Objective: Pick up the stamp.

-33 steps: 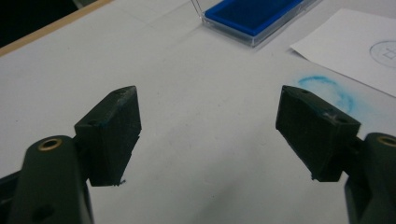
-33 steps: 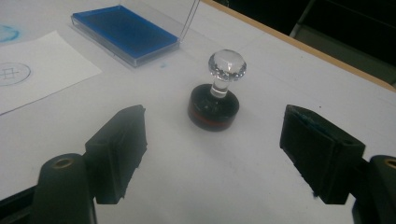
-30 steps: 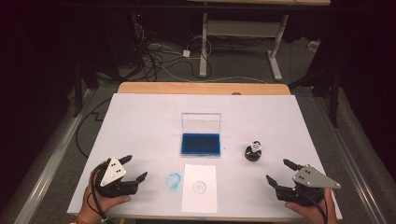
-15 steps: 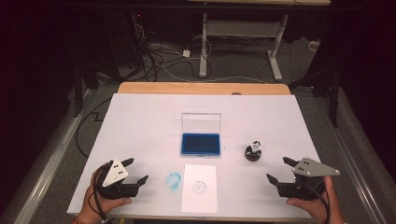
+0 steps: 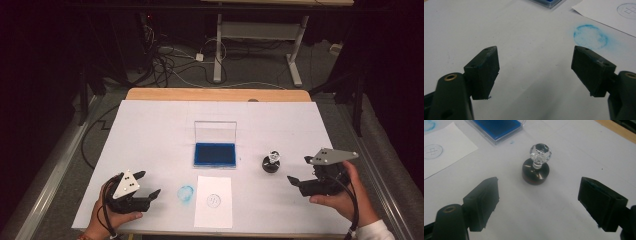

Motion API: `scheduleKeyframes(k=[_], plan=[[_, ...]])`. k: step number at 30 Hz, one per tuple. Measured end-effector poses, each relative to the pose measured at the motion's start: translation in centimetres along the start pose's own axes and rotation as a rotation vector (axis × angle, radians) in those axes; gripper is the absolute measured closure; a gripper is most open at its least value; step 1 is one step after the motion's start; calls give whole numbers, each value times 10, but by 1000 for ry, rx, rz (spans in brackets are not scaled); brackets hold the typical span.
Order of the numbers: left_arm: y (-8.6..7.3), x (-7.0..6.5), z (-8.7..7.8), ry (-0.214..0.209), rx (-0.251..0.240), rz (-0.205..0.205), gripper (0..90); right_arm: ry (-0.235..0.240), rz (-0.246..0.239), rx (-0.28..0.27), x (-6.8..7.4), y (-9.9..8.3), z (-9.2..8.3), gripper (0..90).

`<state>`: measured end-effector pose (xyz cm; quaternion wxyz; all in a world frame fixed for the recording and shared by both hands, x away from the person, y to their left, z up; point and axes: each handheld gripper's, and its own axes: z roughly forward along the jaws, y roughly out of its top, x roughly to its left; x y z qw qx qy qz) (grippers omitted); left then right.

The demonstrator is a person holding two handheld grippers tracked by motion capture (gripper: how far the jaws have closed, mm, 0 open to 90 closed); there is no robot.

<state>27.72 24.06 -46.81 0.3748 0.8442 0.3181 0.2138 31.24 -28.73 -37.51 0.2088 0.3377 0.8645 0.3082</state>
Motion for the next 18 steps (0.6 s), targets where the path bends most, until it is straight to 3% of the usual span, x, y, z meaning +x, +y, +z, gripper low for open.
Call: scheduleKeyframes(k=[10,18], plan=[[1,-2,1,1,10,8,220,11,-24,97,-17,40,6,204],[0,-2,2,-1,16,13,220,43,-31,165,-17,59,37,213]])
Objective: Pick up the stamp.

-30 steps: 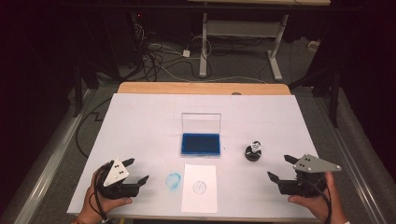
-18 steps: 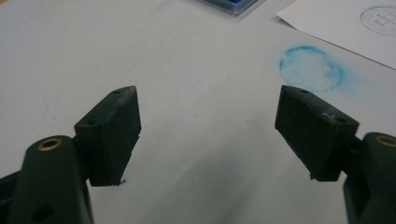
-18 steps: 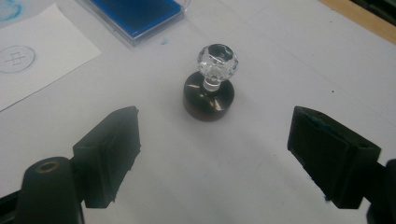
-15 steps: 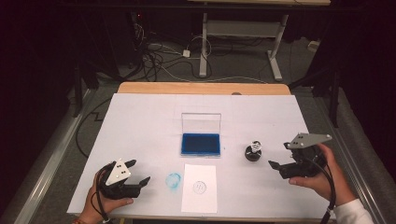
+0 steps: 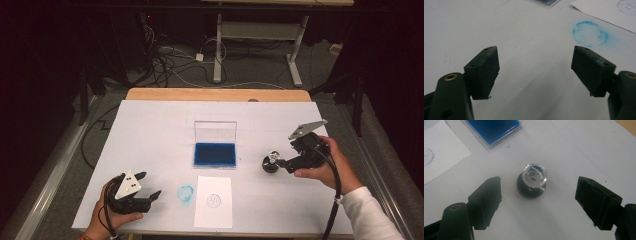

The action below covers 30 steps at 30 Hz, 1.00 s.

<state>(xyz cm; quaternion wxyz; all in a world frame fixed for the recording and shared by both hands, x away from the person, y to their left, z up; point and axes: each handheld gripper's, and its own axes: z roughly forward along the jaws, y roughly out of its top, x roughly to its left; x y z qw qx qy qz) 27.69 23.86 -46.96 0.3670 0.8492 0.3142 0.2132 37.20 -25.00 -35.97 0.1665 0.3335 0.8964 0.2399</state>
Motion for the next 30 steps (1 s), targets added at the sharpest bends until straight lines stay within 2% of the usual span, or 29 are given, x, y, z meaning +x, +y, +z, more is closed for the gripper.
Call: scheduleKeyframes(k=[3,5,6,9,11,13,15,17,18,21,24,26,30], plan=[[0,0,0,-2,4,9,224,22,16,16,1,2,15,212],[-1,0,0,-1,5,11,224,20,27,27,1,1,26,212],[-1,-1,0,-1,9,13,224,15,43,27,0,-2,33,212],[-1,-1,0,-1,12,18,224,42,104,24,-3,-10,48,218],[-2,-1,0,-2,14,20,224,61,144,3,-6,-16,55,234],[-2,0,0,-3,16,20,224,86,185,-40,-9,-20,59,249],[-2,0,1,-5,17,20,225,44,146,-36,-8,-16,59,269],[-2,0,1,-4,23,30,225,59,164,-81,-7,-16,56,323],[-2,0,1,-4,23,30,225,76,155,-83,-6,-16,57,325],[-1,0,2,-6,21,29,226,71,122,-55,0,-15,62,395],[-1,-1,3,-6,25,36,226,60,129,-55,2,-15,63,435],[0,-1,3,-9,24,40,226,45,115,-72,2,-15,63,485],[0,-1,5,-12,32,43,226,36,120,-72,1,-17,63,514]])
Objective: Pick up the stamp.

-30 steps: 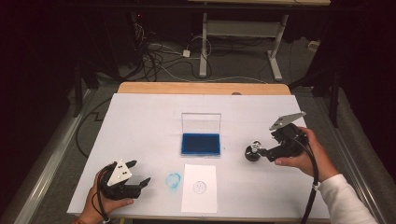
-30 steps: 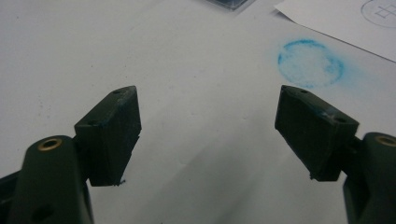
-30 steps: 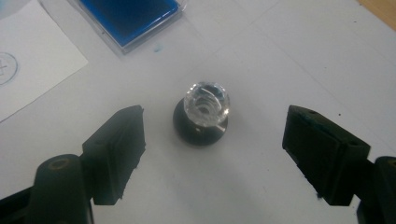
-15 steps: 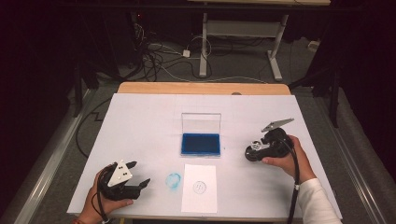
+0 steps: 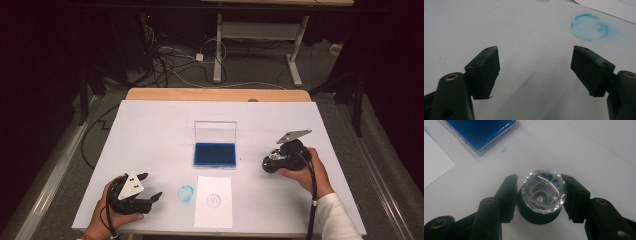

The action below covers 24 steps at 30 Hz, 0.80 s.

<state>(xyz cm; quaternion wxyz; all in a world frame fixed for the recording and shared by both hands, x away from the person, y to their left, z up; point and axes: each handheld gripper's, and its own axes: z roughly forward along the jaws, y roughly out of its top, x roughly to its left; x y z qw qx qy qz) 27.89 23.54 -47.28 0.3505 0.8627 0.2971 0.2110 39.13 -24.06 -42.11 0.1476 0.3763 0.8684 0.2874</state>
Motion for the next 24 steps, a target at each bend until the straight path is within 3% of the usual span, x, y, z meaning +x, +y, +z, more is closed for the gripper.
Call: scheduleKeyframes(k=[9,24], plan=[[0,0,2,1,14,7,229,-5,4,-13,-2,-1,1,561],[0,0,2,0,16,14,232,-25,-34,-30,1,-1,-1,569]])
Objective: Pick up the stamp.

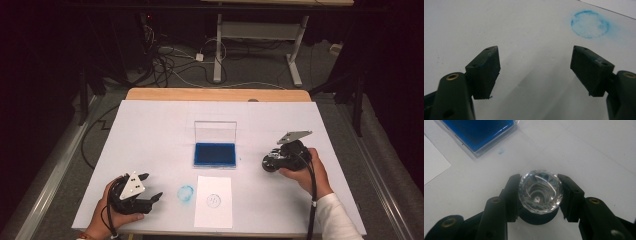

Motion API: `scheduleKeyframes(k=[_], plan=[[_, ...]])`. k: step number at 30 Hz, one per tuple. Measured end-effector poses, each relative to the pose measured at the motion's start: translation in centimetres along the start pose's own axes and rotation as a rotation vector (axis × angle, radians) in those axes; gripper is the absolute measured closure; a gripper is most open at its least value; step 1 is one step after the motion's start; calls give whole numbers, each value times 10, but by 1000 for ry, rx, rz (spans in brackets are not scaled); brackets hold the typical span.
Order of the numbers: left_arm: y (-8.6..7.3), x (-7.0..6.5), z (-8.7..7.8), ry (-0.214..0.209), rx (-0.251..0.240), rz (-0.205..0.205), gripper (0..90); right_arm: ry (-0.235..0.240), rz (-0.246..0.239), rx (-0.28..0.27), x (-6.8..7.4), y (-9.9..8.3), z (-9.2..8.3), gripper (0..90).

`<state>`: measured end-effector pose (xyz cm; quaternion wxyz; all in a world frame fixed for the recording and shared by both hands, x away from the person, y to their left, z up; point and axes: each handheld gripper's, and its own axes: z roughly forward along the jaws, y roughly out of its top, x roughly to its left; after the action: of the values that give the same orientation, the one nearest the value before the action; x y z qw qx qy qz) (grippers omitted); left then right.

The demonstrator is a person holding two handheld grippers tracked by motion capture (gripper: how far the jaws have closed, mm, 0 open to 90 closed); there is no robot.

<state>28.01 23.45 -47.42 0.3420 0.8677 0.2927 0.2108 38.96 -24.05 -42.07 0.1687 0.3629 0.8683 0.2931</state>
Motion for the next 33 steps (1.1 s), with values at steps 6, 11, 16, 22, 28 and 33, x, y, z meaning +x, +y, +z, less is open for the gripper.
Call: scheduleKeyframes(k=[6,11,16,22,28,33], plan=[[0,1,-1,8,-5,-5,231,0,-14,-20,4,1,-5,570],[-1,1,-1,8,-8,-10,231,-8,-19,-44,4,1,-12,570],[-1,4,1,1,-14,-15,232,-11,-26,-67,5,1,-20,570],[-3,7,1,-1,-12,-18,231,-12,-38,-90,6,3,-29,570],[-2,6,-1,-3,-18,-18,232,-1,-60,-106,13,4,-35,570],[-2,5,0,-3,-19,-18,231,-1,-81,-114,17,6,-38,570]])
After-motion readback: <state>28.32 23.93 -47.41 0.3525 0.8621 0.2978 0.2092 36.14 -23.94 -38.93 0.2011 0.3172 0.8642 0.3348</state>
